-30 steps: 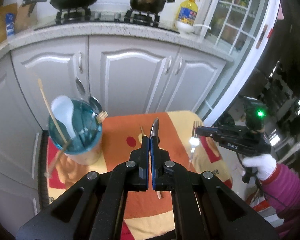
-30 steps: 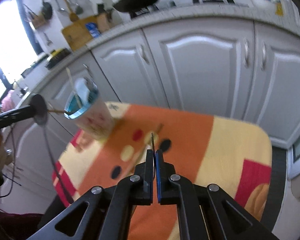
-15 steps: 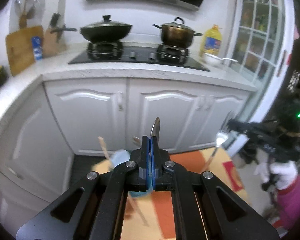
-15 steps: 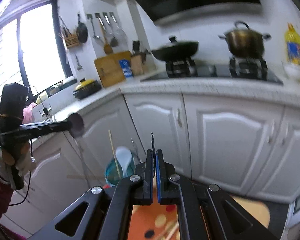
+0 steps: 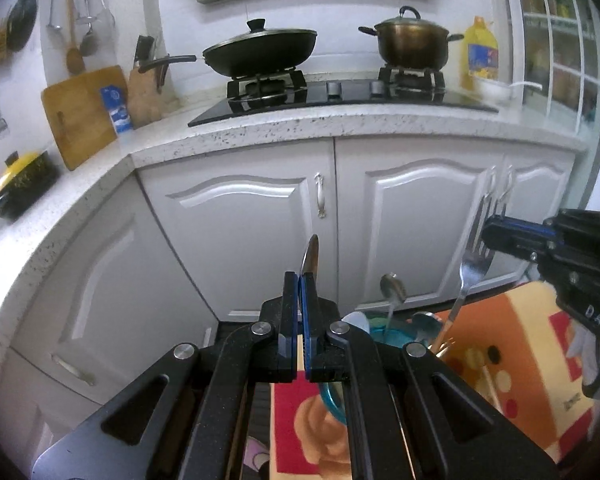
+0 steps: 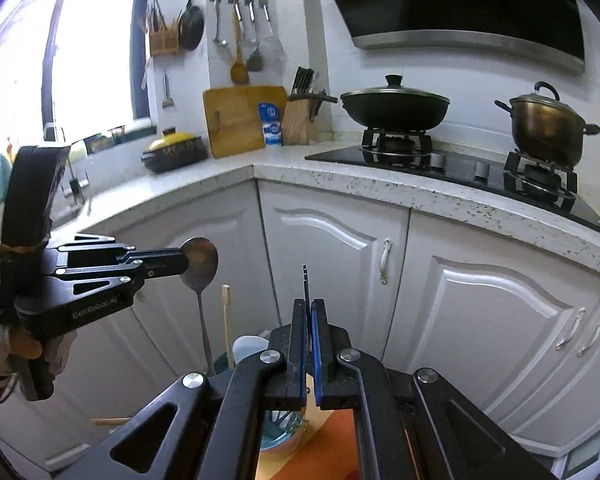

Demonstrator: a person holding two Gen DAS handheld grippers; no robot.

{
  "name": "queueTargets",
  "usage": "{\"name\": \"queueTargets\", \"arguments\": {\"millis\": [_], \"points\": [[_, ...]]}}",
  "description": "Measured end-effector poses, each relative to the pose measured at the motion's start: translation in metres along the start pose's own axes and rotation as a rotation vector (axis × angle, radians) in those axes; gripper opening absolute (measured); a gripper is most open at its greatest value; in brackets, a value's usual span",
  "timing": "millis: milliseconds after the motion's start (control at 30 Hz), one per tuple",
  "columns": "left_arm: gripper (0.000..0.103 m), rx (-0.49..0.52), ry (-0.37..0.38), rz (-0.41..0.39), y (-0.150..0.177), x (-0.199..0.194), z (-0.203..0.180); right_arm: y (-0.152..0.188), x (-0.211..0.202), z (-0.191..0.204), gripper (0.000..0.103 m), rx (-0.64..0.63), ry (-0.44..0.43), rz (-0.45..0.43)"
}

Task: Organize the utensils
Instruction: 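Lower spoon and fork into the holder and open both tools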

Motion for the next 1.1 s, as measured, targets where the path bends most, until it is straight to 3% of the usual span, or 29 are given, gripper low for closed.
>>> {"name": "queueTargets", "arguments": {"millis": [167,433,700,733,767,800,833,867,1100], "points": [[0.0,0.023,-0.013,0.021,0.018,0.02,-0.01,0.021,0.019,0.008,0.002,-0.028,0.021,0.044],[0.0,0.03,0.007,0.121,0.039,0.047,-0.023,0.053,0.037,0.005,0.002,0.025,-0.007,0.118],[0.002,0.006,0.019,0.194,0.043,0.056,-0.027,0.057,0.033,-0.014,0.004,0.144,-0.088,0.149],[0.004,0.004,0.017,0.2,0.044,0.056,-0.027,0.057,0.031,-0.015,0.006,0.153,-0.098,0.143],[0.013,0.003,0.016,0.207,0.044,0.056,-0.027,0.056,0.029,-0.016,0.015,0.157,-0.101,0.14],[0.03,0.002,0.018,0.214,0.045,0.056,-0.027,0.056,0.027,-0.017,0.023,0.165,-0.103,0.137],[0.037,-0.002,0.026,0.215,0.045,0.054,-0.026,0.056,0.025,-0.017,0.034,0.172,-0.116,0.132],[0.041,-0.007,0.034,0.21,0.045,0.051,-0.025,0.058,0.022,-0.016,0.035,0.175,-0.121,0.13],[0.041,-0.036,0.029,0.201,0.04,0.03,-0.017,0.062,0.009,-0.015,0.035,0.202,-0.146,0.125]]}}
Point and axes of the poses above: each gripper's, at about its wrist camera, not at the fingertips, and x roughly the way its jaws point, z to its left, y to its underside, the point moved 2 cm from there along x, roughly the way its jaws point, and after that the axes turned 9 degrees about z, right-handed, at the moved point
